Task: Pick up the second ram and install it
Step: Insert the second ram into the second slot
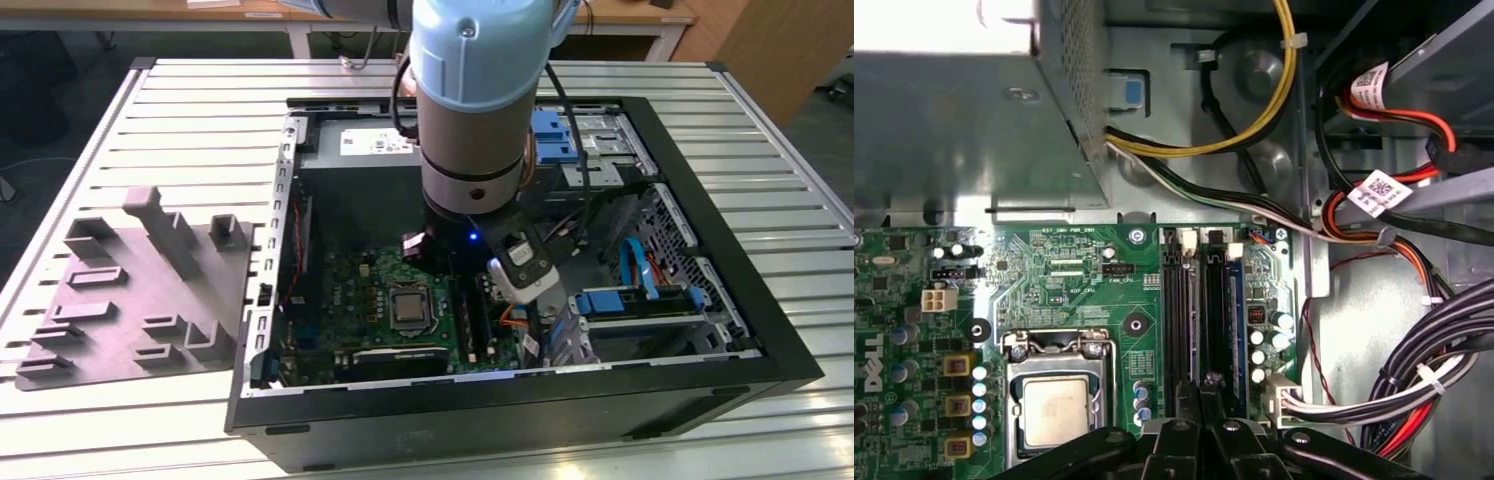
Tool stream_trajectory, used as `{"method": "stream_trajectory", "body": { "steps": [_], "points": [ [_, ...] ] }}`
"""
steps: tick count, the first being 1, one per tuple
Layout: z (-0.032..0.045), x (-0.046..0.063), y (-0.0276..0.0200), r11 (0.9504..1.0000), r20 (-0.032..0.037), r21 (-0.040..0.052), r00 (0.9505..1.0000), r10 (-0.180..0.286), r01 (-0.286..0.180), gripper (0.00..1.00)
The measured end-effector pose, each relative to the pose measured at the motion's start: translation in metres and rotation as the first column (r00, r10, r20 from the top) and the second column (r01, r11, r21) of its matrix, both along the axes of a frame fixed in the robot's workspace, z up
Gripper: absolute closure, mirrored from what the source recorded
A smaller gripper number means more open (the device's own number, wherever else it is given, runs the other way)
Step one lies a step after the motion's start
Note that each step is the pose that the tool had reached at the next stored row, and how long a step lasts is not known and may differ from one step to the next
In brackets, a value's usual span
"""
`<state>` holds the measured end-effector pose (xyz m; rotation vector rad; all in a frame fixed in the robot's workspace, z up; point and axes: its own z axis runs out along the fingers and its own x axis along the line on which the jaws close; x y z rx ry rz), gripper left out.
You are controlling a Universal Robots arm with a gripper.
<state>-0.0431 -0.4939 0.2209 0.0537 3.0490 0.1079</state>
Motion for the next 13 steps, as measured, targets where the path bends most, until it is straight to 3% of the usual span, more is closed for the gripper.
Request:
{"method": "stream_trajectory", "body": {
  "steps": [13],
  "points": [
    [-0.0034, -0.0001, 0.0, 1.0, 0.0, -0.0002, 1.0, -0.003, 0.003, 0.89]
  ]
}}
